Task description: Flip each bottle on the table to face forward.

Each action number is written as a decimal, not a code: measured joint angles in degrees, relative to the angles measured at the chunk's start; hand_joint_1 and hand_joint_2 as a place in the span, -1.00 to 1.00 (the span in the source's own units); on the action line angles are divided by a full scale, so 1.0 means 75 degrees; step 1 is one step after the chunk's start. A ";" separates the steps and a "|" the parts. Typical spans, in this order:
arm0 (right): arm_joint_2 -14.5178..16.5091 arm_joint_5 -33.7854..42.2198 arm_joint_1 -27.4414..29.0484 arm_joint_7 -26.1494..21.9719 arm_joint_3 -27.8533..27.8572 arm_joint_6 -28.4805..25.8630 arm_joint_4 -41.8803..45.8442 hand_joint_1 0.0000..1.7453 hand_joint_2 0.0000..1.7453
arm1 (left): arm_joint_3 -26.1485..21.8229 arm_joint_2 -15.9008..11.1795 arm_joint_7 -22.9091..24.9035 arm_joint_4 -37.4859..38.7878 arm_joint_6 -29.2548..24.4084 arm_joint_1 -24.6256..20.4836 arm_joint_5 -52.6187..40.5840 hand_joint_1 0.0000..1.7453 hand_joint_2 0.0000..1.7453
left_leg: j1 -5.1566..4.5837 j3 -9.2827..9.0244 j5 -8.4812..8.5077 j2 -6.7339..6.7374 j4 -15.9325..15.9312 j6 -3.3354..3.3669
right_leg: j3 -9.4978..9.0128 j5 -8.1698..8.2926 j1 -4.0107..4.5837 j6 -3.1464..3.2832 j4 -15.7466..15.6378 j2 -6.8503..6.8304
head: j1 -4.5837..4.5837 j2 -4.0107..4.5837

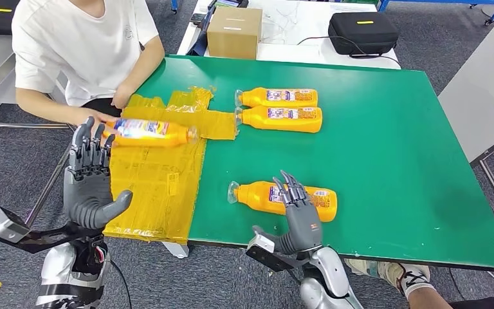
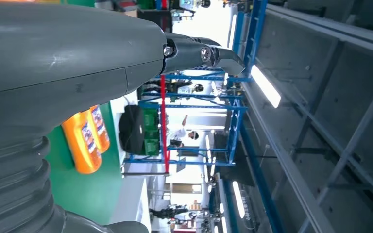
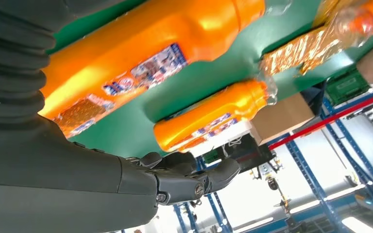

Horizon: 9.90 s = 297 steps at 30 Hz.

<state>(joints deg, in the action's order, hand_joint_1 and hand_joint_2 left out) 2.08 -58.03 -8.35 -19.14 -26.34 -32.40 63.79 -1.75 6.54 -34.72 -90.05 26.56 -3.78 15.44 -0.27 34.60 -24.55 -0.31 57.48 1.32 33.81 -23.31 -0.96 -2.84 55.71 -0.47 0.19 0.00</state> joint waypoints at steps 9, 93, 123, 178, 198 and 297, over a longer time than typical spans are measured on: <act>-0.0831 -0.1452 -0.0117 0.1385 0.0741 0.0726 0.0035 -1.00 1.00 | -0.0288 0.0278 0.0366 -0.0828 -0.0281 0.0883 0.0592 -1.00 1.00 | -0.0008 0.0009 -0.0001 -0.0007 0.0001 0.0002 | -0.0001 0.0000 -0.0009 -0.0001 0.0000 -0.0003 | 0.0001 0.0000; 0.0641 0.4004 -0.0459 -0.1195 0.1325 0.2512 0.0086 1.00 1.00 | 0.1052 0.0859 0.1386 0.0209 -0.0919 0.1984 0.1387 -1.00 1.00 | -0.0002 0.0002 -0.0002 0.0019 -0.0001 0.0002 | 0.0010 0.0014 -0.0002 0.0016 0.0002 0.0027 | 0.0001 0.0000; 0.1360 0.3109 -0.0920 -0.1433 -0.1183 0.3479 -0.0179 1.00 1.00 | 0.2092 0.0629 0.0975 0.0915 -0.0466 0.1450 0.0053 -1.00 1.00 | 0.0003 0.0008 0.0002 0.0019 -0.0002 0.0000 | 0.0018 0.0016 0.0002 0.0018 0.0004 0.0028 | 0.0001 0.0000; 0.2009 0.2641 -0.1401 -0.1156 -0.2646 0.1313 -0.2408 -1.00 -1.00 | 0.1740 0.0627 0.1733 0.0909 -0.2235 0.1183 0.0379 1.00 1.00 | 0.0003 0.0012 0.0002 0.0025 -0.0001 0.0000 | 0.0028 0.0016 0.0001 0.0019 0.0004 0.0029 | -0.0012 0.0000; 0.1958 0.2686 -0.1219 -0.1570 -0.2801 0.0351 -0.2180 -1.00 -1.00 | 0.0812 -0.0118 0.1708 0.1895 -0.5340 -0.0655 -0.5419 1.00 1.00 | 0.0006 0.0013 0.0014 0.0018 0.0000 -0.0009 | 0.0028 0.0020 0.0003 0.0022 0.0005 0.0027 | -0.0009 0.0000; 0.1163 0.4166 0.0192 -0.2759 -0.2368 -0.0065 0.0994 -1.00 1.00 | 0.0420 -0.0868 0.1570 0.1769 -0.2008 -0.1612 0.0379 -1.00 1.00 | 0.0000 0.0019 0.0020 0.0028 0.0000 -0.0014 | 0.0035 0.0025 -0.0003 0.0016 0.0012 0.0032 | -0.0009 0.0000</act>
<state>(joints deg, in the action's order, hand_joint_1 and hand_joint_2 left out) 10.80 -26.78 -6.91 -39.83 -44.10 -32.89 71.25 1.40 0.03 -22.94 -76.79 11.50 -15.87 18.28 -0.28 34.74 -24.39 -0.10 57.48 1.22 34.08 -23.12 -0.98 -2.72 55.80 -0.23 0.11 0.00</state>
